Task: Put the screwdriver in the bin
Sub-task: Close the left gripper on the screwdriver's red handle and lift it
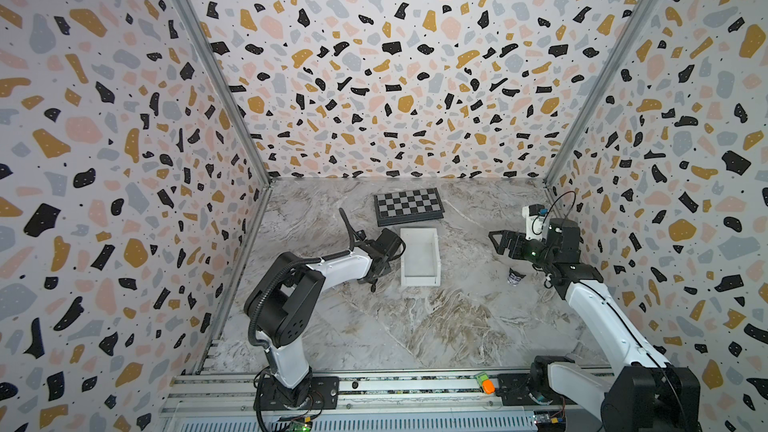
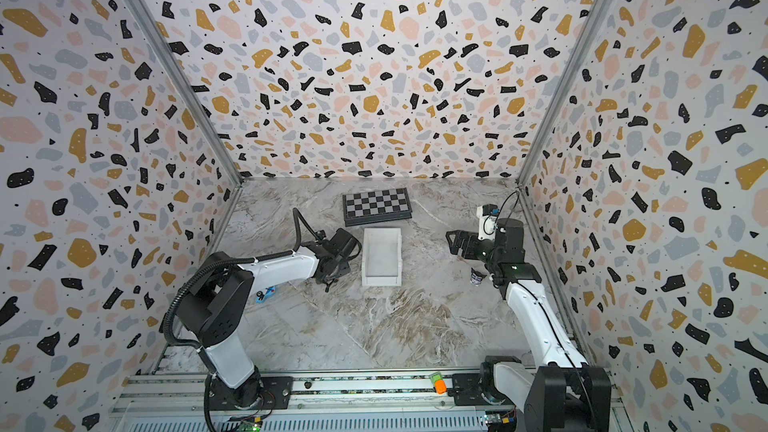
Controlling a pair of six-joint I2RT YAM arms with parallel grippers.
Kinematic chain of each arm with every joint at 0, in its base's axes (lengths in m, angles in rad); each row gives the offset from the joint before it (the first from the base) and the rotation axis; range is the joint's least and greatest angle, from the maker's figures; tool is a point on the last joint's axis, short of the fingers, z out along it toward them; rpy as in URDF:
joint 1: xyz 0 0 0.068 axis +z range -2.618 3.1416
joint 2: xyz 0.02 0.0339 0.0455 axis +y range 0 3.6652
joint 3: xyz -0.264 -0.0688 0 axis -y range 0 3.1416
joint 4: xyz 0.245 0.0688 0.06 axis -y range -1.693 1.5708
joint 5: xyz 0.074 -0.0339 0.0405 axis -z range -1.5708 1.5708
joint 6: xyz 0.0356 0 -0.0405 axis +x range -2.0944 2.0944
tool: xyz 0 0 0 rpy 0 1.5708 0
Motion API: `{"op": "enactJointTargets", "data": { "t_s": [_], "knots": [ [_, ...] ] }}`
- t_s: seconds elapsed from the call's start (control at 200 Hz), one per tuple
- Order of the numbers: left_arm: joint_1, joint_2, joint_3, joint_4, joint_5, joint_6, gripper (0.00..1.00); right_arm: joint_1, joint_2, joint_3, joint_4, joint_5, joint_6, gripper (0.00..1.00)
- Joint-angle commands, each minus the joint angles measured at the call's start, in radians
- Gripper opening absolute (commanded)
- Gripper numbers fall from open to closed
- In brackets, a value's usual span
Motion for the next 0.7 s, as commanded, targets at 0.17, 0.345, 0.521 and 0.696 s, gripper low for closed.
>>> {"op": "enactJointTargets", "data": {
  "t_s": [0.17,0.345,0.521,0.696],
  "knots": [
    [-0.004,0.021,-0.042,0.026,0.012,0.040,0.34,-0.003,0.015,0.019,-0.027,-0.034,-0.003,0.99],
    [-0.004,0.022,-0.048,0.042,0.020,0.052,0.25,0.012,0.021,0.037,-0.058,-0.029,-0.020,0.99],
    [-0.004,0.019,-0.048,0.037,0.013,0.059,0.19,0.018,0.013,0.032,-0.059,-0.023,-0.010,0.99],
    [-0.004,-0.025,-0.036,0.015,-0.006,0.070,0.11,0.018,-0.001,0.030,-0.068,-0.017,0.005,0.99]
  ]
}}
